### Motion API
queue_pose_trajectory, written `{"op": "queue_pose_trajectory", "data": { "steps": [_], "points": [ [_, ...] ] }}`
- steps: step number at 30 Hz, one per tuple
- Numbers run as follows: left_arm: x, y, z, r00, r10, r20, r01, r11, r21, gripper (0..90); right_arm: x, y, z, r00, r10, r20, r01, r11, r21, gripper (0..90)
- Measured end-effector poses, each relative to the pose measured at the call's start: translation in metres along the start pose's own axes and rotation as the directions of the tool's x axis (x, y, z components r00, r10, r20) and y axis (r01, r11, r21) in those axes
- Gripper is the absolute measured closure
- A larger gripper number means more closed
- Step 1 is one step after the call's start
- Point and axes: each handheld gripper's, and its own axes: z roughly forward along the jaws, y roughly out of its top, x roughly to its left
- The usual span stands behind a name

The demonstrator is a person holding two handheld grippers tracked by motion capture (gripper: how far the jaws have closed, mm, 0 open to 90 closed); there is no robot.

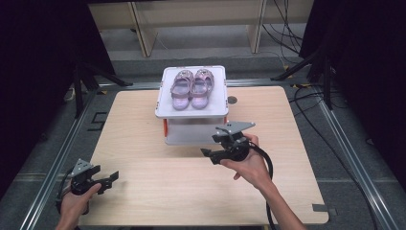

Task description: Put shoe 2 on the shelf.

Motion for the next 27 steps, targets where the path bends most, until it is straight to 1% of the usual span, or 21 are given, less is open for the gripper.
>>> {"op": "queue_pose_trajectory", "data": {
  "steps": [3,5,6,8,9,10,12,13,14,15,16,17,18,19,20,22,23,24,25,26,27],
  "points": [
    [0.0,-0.001,0.001,1.0,-0.007,0.002,0.007,1.0,-0.006,15.1,0.002,-0.008,0.0,0.9999,0.008,-0.01,-0.008,1.0,-0.011,37.3],
    [0.001,-0.001,0.001,1.0,-0.006,0.005,0.006,1.0,-0.003,15.2,0.004,-0.013,0.0,1.0,0.009,0.002,-0.009,1.0,-0.026,35.8],
    [0.001,-0.001,0.001,1.0,0.0,0.007,0.0,1.0,0.004,15.1,0.004,-0.016,0.0,0.9998,0.006,0.017,-0.005,0.999,-0.041,35.7],
    [0.0,-0.001,0.002,1.0,-0.002,0.008,0.002,1.0,0.0,15.1,0.004,-0.019,0.0,0.9998,0.014,0.016,-0.014,0.999,-0.038,35.1],
    [0.0,-0.001,0.001,1.0,-0.001,0.008,0.001,1.0,-0.004,15.1,0.004,-0.025,-0.001,0.9996,0.025,0.012,-0.024,0.999,-0.033,34.5],
    [0.0,0.0,0.0,1.0,0.007,0.003,-0.007,1.0,0.002,15.1,0.004,-0.029,-0.001,0.9995,0.026,0.017,-0.025,0.999,-0.044,34.1],
    [0.0,0.0,0.001,0.9999,0.008,0.01,-0.008,1.0,-0.005,15.1,0.005,-0.037,-0.002,0.999,0.043,0.014,-0.043,0.998,-0.051,33.4],
    [0.0,0.0,0.001,0.9999,0.01,0.012,-0.01,0.9999,-0.004,15.1,0.005,-0.042,-0.002,0.9981,0.06,0.012,-0.059,0.997,-0.058,33.4],
    [0.0,0.0,0.001,0.9998,0.016,0.013,-0.016,0.9999,0.001,15.1,0.004,-0.047,-0.001,0.9975,0.07,-0.001,-0.07,0.995,-0.072,33.1],
    [-0.001,0.0,0.001,0.9998,0.011,0.017,-0.011,0.9999,-0.001,15.1,0.005,-0.051,-0.001,0.9961,0.088,0.002,-0.088,0.994,-0.064,32.7],
    [-0.001,0.0,0.002,0.9997,0.011,0.02,-0.011,0.9999,-0.001,15.1,0.004,-0.055,-0.001,0.9957,0.093,-0.002,-0.093,0.994,-0.062,32.6],
    [-0.001,0.0,0.002,0.9996,0.016,0.021,-0.016,0.9999,0.001,15.1,0.004,-0.06,0.002,0.995,0.099,-0.017,-0.1,0.992,-0.075,32.6],
    [-0.001,0.0,0.002,0.9996,0.021,0.017,-0.021,0.9998,0.006,15.1,0.005,-0.064,0.002,0.9929,0.118,-0.014,-0.119,0.991,-0.063,32.6],
    [-0.002,0.0,0.002,0.9997,0.015,0.019,-0.015,0.9999,0.002,15.1,0.005,-0.069,0.003,0.9917,0.128,-0.01,-0.129,0.99,-0.058,32.3],
    [-0.002,0.0,0.002,0.9997,0.015,0.019,-0.015,0.9999,0.002,15.1,0.004,-0.073,0.004,0.9916,0.128,-0.017,-0.129,0.99,-0.052,32.2],
    [-0.002,0.0,0.003,0.9996,0.017,0.023,-0.018,0.9998,0.006,15.2,0.003,-0.081,0.006,0.9918,0.128,-0.008,-0.128,0.99,-0.055,31.9],
    [-0.001,0.0,0.003,0.9995,0.02,0.023,-0.02,0.9998,0.008,15.1,0.004,-0.084,0.007,0.9893,0.146,-0.009,-0.146,0.988,-0.041,31.4],
    [-0.001,0.0,0.003,0.9994,0.025,0.023,-0.025,0.9996,0.01,15.1,0.004,-0.088,0.008,0.9881,0.154,-0.005,-0.154,0.987,-0.042,30.2],
    [-0.002,0.0,0.003,0.9994,0.025,0.024,-0.025,0.9997,0.009,15.1,0.003,-0.091,0.009,0.9891,0.147,0.001,-0.147,0.988,-0.042,29.3],
    [-0.002,0.0,0.003,0.9993,0.026,0.026,-0.026,0.9996,0.01,15.1,0.002,-0.094,0.009,0.9885,0.15,0.02,-0.149,0.988,-0.031,29.1],
    [-0.002,0.0,0.003,0.9993,0.022,0.029,-0.022,0.9997,0.007,15.1,0.001,-0.097,0.011,0.9881,0.154,-0.001,-0.154,0.988,-0.029,29.0]
  ]
}}
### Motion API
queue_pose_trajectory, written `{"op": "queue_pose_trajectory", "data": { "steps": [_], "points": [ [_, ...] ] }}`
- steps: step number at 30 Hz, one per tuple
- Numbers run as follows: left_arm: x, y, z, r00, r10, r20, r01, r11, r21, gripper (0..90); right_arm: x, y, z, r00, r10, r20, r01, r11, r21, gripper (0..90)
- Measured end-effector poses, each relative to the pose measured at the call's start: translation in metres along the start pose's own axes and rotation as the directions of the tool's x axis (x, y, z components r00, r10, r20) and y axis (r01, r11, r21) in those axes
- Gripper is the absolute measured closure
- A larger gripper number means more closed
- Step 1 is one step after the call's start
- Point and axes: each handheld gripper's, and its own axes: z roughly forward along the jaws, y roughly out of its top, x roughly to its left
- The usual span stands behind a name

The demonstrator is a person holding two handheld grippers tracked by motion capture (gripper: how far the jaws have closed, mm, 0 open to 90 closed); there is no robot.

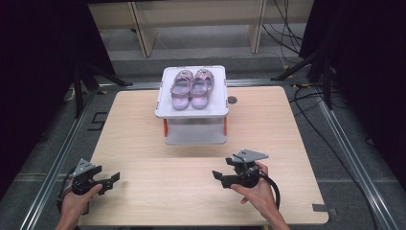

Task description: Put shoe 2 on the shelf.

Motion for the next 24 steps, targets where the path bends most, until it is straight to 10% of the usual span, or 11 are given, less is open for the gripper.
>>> {"op": "queue_pose_trajectory", "data": {
  "steps": [24],
  "points": [
    [0.0,-0.001,0.0,1.0,0.003,-0.007,-0.003,1.0,0.007,15.1,0.008,-0.038,-0.008,0.9968,0.0,0.08,-0.01,0.992,0.127,20.2]
  ]
}}
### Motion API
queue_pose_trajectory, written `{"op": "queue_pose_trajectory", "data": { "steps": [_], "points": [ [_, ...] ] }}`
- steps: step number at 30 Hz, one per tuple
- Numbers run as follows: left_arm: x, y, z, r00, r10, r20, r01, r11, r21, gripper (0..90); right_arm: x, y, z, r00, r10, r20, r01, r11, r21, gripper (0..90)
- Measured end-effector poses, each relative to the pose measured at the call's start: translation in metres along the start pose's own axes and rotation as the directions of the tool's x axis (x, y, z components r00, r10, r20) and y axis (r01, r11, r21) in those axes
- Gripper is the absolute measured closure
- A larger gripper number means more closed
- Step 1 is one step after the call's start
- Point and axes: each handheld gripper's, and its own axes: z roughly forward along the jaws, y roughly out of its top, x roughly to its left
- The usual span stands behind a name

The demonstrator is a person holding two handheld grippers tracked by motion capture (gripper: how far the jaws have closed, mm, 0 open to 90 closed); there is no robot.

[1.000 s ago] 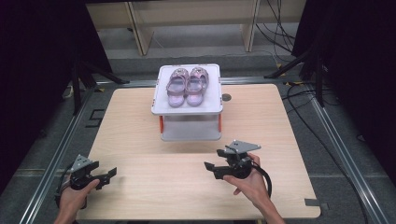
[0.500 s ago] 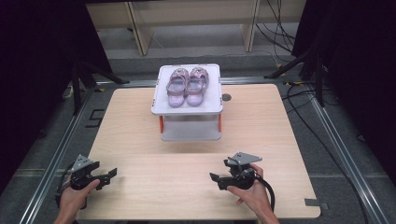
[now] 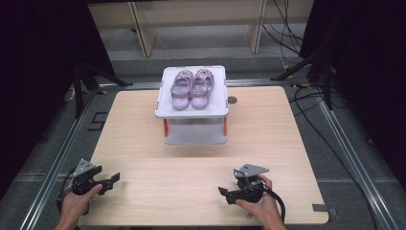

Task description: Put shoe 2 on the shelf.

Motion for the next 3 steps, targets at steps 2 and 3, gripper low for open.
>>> {"op": "queue_pose_trajectory", "data": {
  "steps": [2,3],
  "points": [
    [-0.0002,0.0,-0.0002,1.0,0.001,-0.003,-0.001,1.0,0.005,15.1,-0.0007,-0.0011,0.0005,1.0,-0.01,-0.001,0.01,1.0,0.004,20.2],
    [-0.0002,0.0,-0.0002,1.0,0.001,-0.003,-0.001,1.0,0.005,15.1,-0.0007,-0.0011,0.0005,1.0,-0.01,-0.001,0.01,1.0,0.004,20.2]
  ]
}}
